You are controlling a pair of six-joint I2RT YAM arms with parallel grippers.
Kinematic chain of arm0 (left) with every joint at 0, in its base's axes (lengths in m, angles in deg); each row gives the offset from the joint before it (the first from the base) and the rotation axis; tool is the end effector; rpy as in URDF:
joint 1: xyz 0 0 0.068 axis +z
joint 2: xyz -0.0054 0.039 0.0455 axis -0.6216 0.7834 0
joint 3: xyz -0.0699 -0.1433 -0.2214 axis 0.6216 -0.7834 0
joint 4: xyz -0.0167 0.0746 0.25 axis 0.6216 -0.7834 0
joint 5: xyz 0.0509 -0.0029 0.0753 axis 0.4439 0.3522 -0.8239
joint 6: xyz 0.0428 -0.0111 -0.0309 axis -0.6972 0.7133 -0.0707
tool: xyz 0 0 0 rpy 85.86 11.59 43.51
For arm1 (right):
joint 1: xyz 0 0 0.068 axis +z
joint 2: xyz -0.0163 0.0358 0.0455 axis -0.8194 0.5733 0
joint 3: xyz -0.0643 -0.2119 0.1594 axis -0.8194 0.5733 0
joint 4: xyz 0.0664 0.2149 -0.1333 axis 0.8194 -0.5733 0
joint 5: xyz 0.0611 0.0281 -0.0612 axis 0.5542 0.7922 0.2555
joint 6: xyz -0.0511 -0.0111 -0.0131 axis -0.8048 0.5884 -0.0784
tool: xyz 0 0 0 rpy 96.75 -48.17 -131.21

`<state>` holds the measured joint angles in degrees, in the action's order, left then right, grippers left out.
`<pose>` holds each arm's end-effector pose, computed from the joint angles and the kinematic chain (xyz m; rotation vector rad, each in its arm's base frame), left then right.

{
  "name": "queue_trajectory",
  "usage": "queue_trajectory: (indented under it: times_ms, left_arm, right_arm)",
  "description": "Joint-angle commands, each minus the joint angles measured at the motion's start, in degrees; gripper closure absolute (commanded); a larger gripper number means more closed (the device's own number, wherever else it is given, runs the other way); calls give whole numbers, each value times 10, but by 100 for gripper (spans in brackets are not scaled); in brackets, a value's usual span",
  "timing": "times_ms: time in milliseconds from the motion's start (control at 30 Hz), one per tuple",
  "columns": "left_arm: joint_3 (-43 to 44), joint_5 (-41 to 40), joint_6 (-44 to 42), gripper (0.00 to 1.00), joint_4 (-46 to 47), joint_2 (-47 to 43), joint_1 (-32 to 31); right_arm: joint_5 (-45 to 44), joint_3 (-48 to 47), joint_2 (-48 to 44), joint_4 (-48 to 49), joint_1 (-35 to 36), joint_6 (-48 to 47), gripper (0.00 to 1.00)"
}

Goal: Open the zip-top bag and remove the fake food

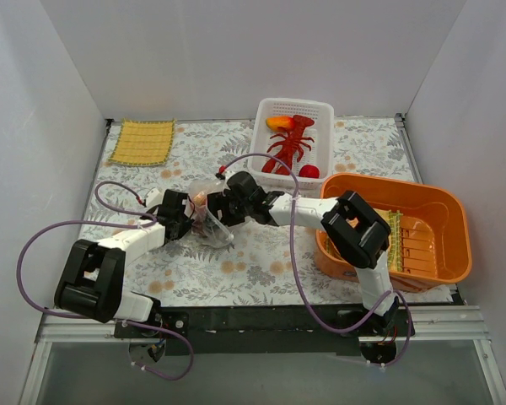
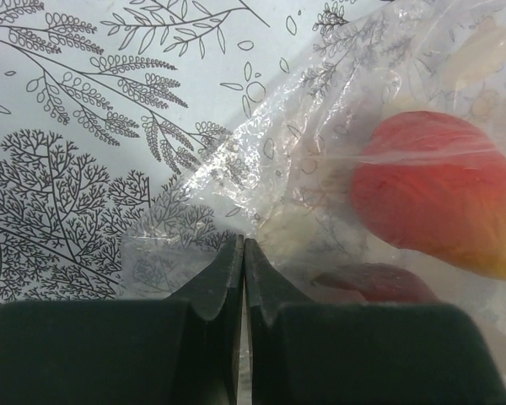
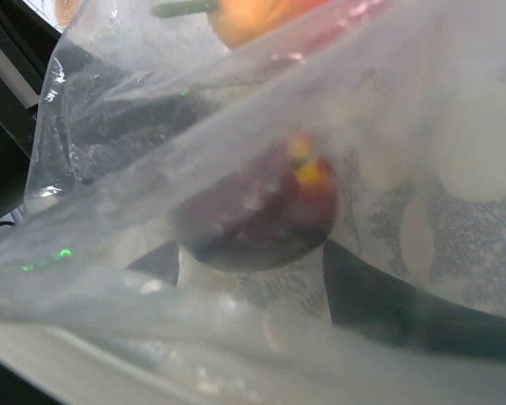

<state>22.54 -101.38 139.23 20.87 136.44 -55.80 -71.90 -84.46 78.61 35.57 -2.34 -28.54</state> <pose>0.2353 -0.0617 0.1494 -1.6924 1.9108 -0.3665 0.2672 0.3642 0.1802 -0.5170 2.3116 1.0738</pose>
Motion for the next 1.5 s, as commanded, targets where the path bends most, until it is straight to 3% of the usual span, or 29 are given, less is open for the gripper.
queue_trajectory:
  times_ms: [0, 267, 533, 633, 667, 767, 867, 1267, 1467]
  left_arm:
    - [-11, 18, 6, 100, 18, -1, 1]
    - [-32, 50, 12, 100, 45, 4, -1]
    - [-56, 69, 23, 100, 62, -9, -7]
    - [-62, 63, 26, 100, 59, -12, -8]
    - [-63, 59, 28, 100, 55, -13, -9]
    - [-55, 25, 37, 100, 26, -15, -8]
    - [-46, -16, 50, 100, -4, -10, -8]
    - [-47, -59, 71, 100, -32, -4, -8]
    - [-48, -52, 62, 100, -25, -4, -8]
  right_arm:
    - [-27, -51, 12, -9, 15, -24, 22]
    - [-62, -84, 49, -20, 30, -18, 16]
    - [-71, -115, 87, -22, 44, -10, 18]
    - [-81, -111, 80, -19, 45, -3, 31]
    - [-86, -98, 76, -18, 45, -1, 44]
    - [-107, -77, 47, -19, 45, -3, 60]
    - [-127, -67, 19, -35, 44, -13, 62]
    - [-174, -35, -50, -85, 44, -36, 64]
    - [-163, -85, -11, -96, 44, -53, 43]
